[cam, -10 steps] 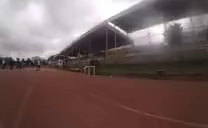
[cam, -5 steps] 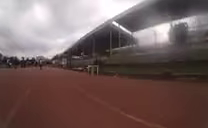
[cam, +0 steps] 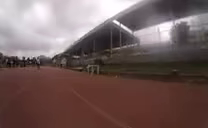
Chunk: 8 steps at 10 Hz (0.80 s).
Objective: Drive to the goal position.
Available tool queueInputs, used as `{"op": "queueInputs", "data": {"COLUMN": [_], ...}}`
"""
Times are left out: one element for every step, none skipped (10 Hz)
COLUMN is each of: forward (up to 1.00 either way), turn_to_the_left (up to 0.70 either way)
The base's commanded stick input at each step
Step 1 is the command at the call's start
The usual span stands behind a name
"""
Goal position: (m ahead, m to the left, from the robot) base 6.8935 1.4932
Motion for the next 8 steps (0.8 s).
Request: {"op": "queueInputs", "data": {"forward": [0.70,0.70,0.70,0.70,0.70,0.70,0.70,0.70], "turn_to_the_left": [0.00,0.00,0.00,0.00,0.00,0.00,0.00,0.00]}}
